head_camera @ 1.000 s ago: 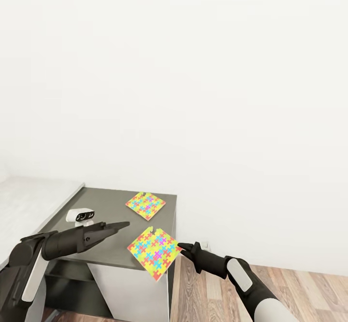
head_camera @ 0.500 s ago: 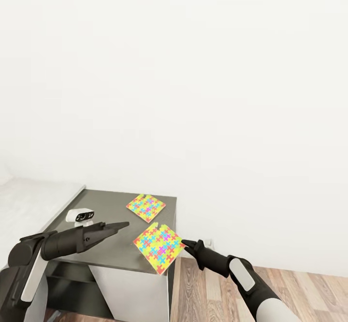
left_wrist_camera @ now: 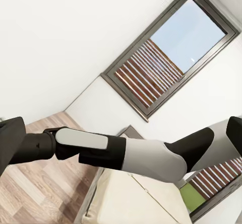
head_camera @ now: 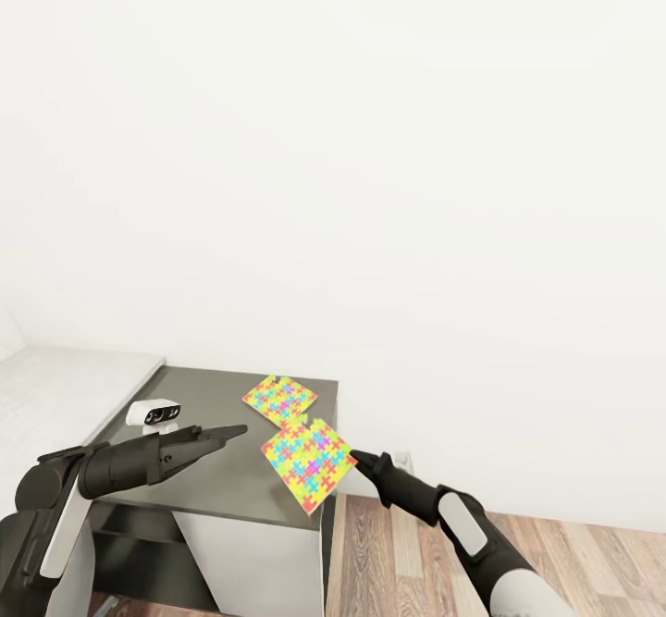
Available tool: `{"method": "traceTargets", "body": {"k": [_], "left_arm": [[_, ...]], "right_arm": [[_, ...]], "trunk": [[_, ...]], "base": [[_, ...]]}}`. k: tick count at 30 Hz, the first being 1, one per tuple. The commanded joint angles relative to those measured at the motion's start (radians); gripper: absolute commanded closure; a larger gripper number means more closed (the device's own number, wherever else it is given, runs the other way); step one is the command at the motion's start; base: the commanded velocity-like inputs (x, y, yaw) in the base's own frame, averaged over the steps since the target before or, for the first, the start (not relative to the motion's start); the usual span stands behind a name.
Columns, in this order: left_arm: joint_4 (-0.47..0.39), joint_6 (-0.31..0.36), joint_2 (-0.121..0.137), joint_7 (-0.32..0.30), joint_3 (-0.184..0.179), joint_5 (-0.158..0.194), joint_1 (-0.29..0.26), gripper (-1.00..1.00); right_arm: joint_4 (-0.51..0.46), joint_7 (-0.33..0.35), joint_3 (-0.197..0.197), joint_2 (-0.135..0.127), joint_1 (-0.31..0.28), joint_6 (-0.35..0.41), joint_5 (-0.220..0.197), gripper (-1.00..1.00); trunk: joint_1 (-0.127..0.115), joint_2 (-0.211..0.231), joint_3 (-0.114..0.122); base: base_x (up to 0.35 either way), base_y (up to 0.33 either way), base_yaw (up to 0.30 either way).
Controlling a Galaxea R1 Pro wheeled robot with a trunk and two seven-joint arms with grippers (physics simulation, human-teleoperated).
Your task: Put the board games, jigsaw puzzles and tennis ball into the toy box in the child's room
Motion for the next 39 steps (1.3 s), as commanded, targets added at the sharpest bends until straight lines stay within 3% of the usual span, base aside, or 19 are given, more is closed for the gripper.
{"method": "traceTargets", "body": {"k": [1,14,18,21,39], "left_arm": [[0.0,0.011,0.0,-0.004,0.0,-0.001,-0.001,-1.0],[0.0,0.007,0.016,-0.004,0.001,-0.003,-0.001,-1.0],[0.0,0.007,0.02,-0.004,0.001,-0.003,-0.001,-1.0],[0.001,0.009,0.022,-0.004,0.003,-0.003,0.0,-1.0],[0.003,0.011,0.043,-0.004,0.006,-0.004,0.001,-1.0]], "right_arm": [[-0.001,-0.006,0.001,0.0,-0.004,0.005,-0.003,1.0],[-0.066,-0.029,0.004,-0.037,-0.019,0.018,-0.001,1.0],[-0.098,0.025,0.001,-0.1,-0.007,0.066,-0.009,1.0],[-0.113,0.058,-0.001,-0.119,-0.004,0.075,-0.01,1.0],[-0.124,0.076,0.002,-0.131,0.002,0.022,0.0,1.0]], "trunk": [[-0.004,0.006,0.002],[-0.054,0.097,0.043],[-0.069,0.125,0.055],[-0.08,0.146,0.065],[-0.149,0.272,0.121]], "base": [[0.0,0.0,0.0],[0.0,0.0,0.0],[0.0,0.0,0.0],[0.0,0.0,0.0],[0.0,0.0,0.0]]}}
